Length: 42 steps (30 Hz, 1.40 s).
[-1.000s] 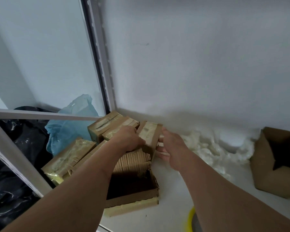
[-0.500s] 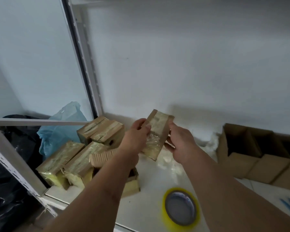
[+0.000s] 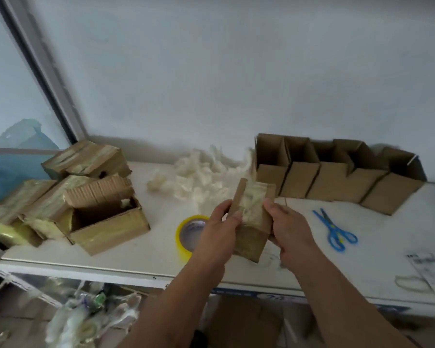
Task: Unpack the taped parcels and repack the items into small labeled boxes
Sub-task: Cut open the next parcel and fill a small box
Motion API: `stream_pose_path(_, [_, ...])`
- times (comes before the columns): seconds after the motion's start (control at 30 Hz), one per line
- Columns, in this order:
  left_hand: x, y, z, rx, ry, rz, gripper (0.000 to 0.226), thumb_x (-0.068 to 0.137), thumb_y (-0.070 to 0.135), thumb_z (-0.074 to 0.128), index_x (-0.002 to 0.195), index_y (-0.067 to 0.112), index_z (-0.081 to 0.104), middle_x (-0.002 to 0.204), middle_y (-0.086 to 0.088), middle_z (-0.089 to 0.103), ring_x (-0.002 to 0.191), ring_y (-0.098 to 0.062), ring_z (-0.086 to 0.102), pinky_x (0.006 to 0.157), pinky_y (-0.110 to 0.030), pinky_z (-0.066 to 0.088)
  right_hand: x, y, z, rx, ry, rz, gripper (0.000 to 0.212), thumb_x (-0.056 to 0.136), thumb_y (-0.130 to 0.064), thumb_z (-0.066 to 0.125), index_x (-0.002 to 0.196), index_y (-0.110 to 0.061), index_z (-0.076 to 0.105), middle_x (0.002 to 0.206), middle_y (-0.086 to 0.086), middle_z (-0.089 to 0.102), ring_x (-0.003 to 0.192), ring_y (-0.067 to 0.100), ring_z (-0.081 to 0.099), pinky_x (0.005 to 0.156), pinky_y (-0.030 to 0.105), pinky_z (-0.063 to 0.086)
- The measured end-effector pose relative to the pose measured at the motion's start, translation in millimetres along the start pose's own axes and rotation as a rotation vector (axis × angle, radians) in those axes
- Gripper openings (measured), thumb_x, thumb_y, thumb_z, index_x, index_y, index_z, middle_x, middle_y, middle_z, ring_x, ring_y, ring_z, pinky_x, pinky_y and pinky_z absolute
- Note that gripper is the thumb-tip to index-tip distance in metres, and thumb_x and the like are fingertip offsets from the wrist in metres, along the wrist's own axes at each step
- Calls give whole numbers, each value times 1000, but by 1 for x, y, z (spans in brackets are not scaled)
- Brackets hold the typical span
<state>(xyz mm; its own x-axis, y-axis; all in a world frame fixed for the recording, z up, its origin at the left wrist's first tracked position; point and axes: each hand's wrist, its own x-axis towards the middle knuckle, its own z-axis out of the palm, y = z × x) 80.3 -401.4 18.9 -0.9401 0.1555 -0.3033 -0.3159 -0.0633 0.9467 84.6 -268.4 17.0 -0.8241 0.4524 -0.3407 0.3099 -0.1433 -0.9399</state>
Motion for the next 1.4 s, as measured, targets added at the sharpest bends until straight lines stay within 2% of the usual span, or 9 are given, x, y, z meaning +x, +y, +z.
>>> stream_pose_path(0.13, [-2,-13,0,88,-24,-68,21,100,14,50,106,31,61,102,2,69,91,-15,67,80,-39,57,2,23,-12,-41,-44,61,18,97,-34,58,102,-19,67,99,4,72,92,23,68,84,39,58])
stream_pose_path(0.27, [5,-21,0,410,9,-12,25,99,22,50,124,23,55,101,3,65,89,-18,63,75,-38,54,4,28,-21,-147,-139,114,19,99,-27,56,100,-11,66,78,4,63,69,17,60,85,44,58])
stream_pose_path(0.37, [2,-15,2,647,-36,49,38,96,43,56,127,24,44,96,15,56,80,-1,55,63,-17,44,5,25,-31,-152,-206,202,22,98,-34,57,98,-13,64,83,7,64,71,19,64,85,42,58])
stream_pose_path(0.53, [10,-22,3,1038,-91,83,105,75,67,68,153,19,16,151,0,34,130,-23,45,99,-38,44,25,23,-64,-207,-88,254,33,98,-40,55,100,-9,65,81,6,67,67,17,63,70,32,55])
stream_pose_path(0.73, [17,-20,-5,1015,-105,48,97,72,63,75,147,23,29,138,2,46,114,-19,52,96,-42,49,58,59,-93,-809,28,116,34,93,-43,58,89,-9,59,78,5,57,72,19,55,74,40,51])
stream_pose_path(0.8, [17,-19,-6,991,-109,43,96,72,60,76,148,24,29,137,3,46,112,-19,52,96,-40,49,62,68,-91,-977,33,72,37,91,-50,58,88,-13,52,73,-1,50,73,16,50,70,32,41])
stream_pose_path(1.07, [25,-15,-15,929,-136,-9,103,70,50,82,152,26,26,133,2,47,113,-20,53,96,-41,51,75,59,-104,-1009,72,-14,35,95,-44,55,86,-10,52,73,1,54,65,9,46,52,26,32])
stream_pose_path(1.27, [24,-10,-17,906,-119,29,92,74,39,81,150,23,31,118,5,52,101,-16,55,90,-39,52,70,58,-106,-1072,1,-17,39,95,-41,56,112,-6,61,109,10,64,99,23,57,77,30,42])
stream_pose_path(1.4, [25,-7,-19,941,-79,83,88,76,38,78,150,24,32,117,6,48,98,-13,52,83,-29,45,70,62,-98,-1106,5,7,40,94,-46,56,104,-8,60,87,2,56,83,17,51,70,30,39])
